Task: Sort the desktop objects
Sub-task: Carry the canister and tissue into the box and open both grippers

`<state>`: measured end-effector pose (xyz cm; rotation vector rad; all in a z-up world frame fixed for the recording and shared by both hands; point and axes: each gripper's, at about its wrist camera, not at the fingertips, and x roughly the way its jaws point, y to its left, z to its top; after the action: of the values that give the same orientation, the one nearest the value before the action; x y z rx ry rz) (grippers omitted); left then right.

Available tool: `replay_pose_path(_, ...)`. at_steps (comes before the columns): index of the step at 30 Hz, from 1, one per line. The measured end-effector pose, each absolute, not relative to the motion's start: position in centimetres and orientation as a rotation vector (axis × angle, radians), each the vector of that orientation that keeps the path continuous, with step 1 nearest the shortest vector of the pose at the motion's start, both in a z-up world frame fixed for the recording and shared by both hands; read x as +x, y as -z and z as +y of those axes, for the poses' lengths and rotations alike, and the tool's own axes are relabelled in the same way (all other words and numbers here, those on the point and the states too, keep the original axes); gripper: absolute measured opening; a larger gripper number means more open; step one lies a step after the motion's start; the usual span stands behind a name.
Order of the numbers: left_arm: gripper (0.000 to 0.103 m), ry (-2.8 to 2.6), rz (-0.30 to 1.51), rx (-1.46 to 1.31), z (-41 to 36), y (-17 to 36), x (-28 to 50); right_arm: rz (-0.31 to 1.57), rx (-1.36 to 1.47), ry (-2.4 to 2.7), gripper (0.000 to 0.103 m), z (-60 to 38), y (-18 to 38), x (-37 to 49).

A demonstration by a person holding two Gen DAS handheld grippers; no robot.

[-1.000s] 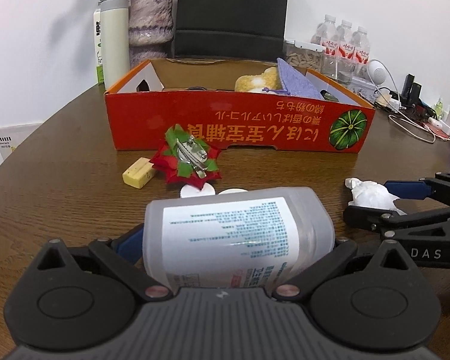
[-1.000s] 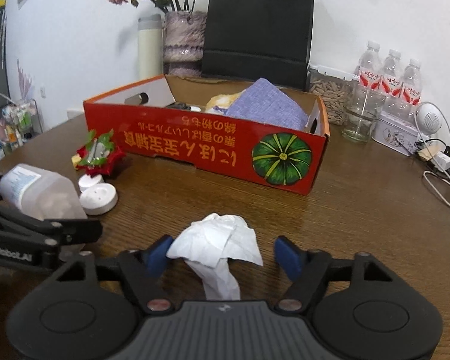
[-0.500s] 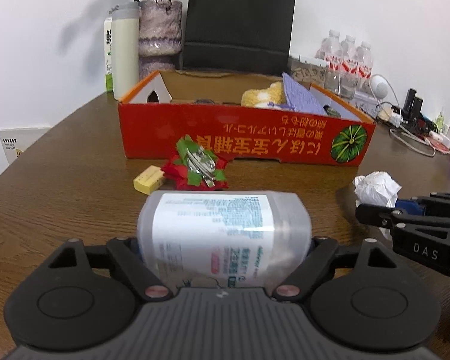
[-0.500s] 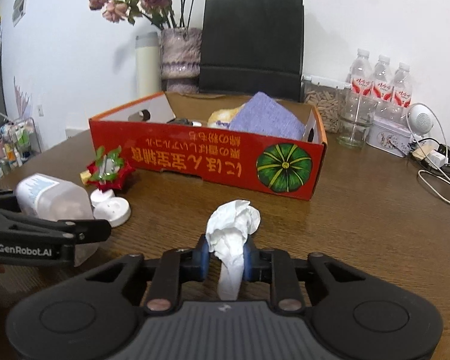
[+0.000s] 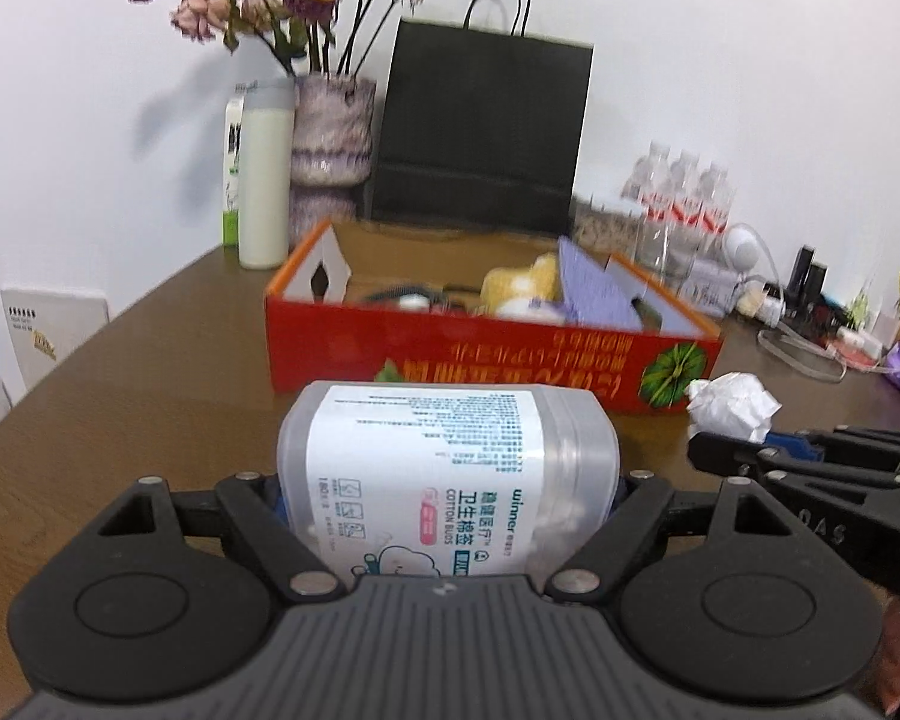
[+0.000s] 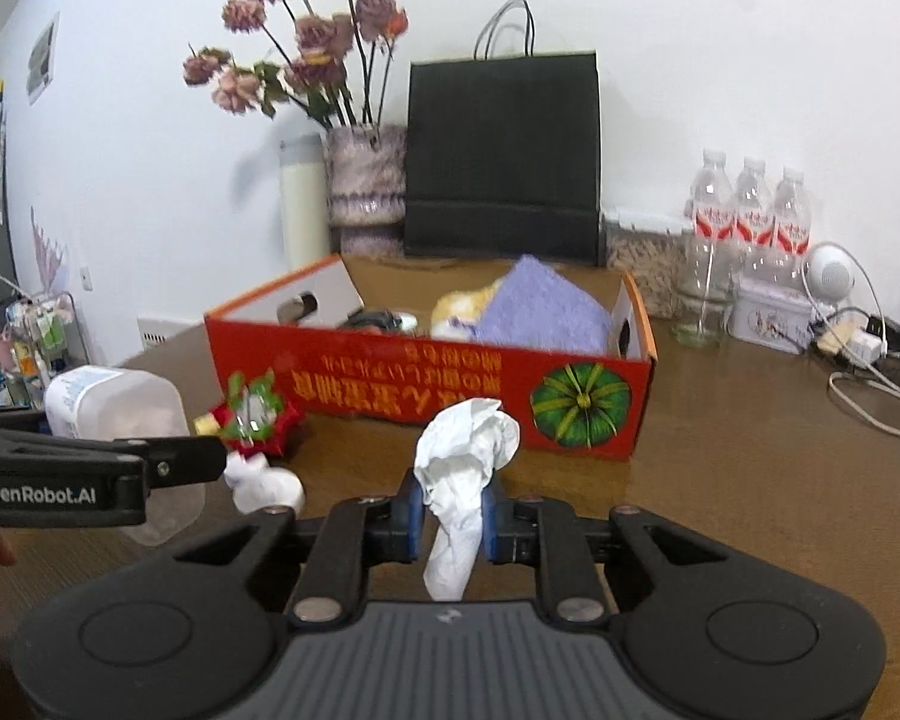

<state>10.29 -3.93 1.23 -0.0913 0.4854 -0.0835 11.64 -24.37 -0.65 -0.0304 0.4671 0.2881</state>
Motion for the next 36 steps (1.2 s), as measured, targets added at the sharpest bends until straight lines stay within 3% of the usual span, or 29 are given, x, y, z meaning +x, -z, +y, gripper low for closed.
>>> replay_pose_path(18,0.083,0.129,0.299,-0.1,-4.2,-7.7,16.2,0.281,-0.05,-0.288,0.016,-22.1,-5.3,15.9)
replay_pose_path(36,0.083,0.085,0.355,-0.092,-3.5,-5.1,28.1,0.348,-0.024,-0.31,0.016,-20.7,-2.5,27.4)
